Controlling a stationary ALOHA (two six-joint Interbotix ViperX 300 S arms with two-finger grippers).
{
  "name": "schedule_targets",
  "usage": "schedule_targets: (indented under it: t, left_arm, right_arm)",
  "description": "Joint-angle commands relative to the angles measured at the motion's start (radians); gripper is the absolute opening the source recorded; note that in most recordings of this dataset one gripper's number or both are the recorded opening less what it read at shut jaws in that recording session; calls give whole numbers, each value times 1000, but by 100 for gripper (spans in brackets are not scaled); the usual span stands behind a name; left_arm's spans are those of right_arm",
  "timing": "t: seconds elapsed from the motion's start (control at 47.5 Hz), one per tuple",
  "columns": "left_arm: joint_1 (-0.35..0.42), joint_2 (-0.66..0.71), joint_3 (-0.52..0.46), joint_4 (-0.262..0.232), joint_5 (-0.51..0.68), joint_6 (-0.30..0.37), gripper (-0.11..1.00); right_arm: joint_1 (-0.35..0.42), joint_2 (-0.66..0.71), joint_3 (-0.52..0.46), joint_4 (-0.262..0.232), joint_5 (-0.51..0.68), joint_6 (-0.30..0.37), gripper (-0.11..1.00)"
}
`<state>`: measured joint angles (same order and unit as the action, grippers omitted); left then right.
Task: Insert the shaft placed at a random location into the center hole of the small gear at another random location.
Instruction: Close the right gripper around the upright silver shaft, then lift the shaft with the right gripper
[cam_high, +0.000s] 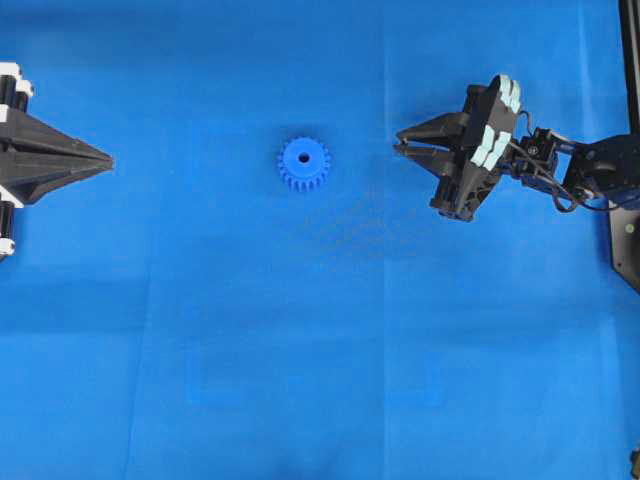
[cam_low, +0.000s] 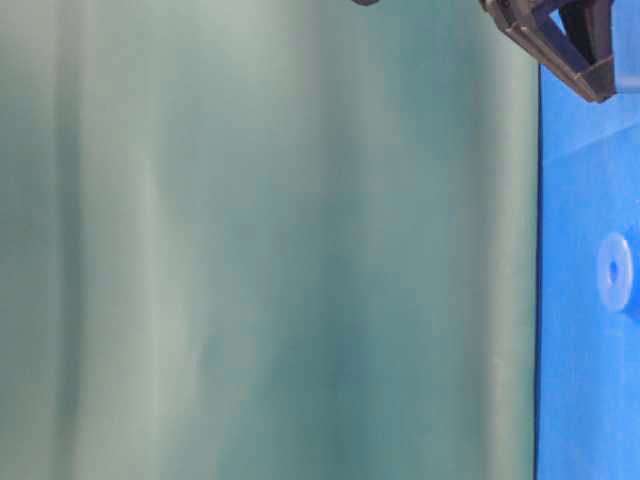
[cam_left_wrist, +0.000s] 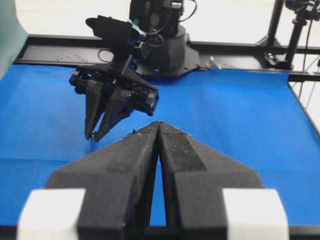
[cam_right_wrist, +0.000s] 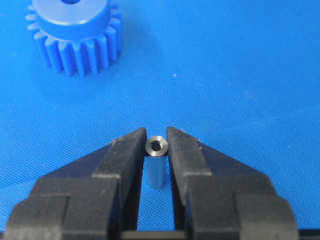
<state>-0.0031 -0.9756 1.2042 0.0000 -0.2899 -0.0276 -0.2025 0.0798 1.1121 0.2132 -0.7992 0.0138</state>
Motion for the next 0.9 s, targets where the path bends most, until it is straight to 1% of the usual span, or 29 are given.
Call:
schedule_targets:
  t: [0.0, 0.273, 0.421, 0.547, 0.673, 0.883]
  left_arm:
    - [2, 3, -9, 2, -5, -2, 0]
    - [2, 3, -11, 2, -5, -2, 0]
    - [2, 3, -11, 3, -5, -2, 0]
    - [2, 3, -9, 2, 0, -2, 0]
    - [2, 3, -9, 2, 3, -2, 0]
    - [0, 5, -9, 2, 3, -2, 0]
  right_arm:
    - [0, -8, -9, 2, -9, 2, 4]
    - [0, -21, -11, 2, 2, 3, 4]
    - [2, -91, -9, 0, 40, 0, 4]
    - [0, -178, -12, -2, 101, -9, 4]
    - [2, -235, -14, -2, 149, -9, 4]
    - [0, -247, -15, -2, 169, -11, 4]
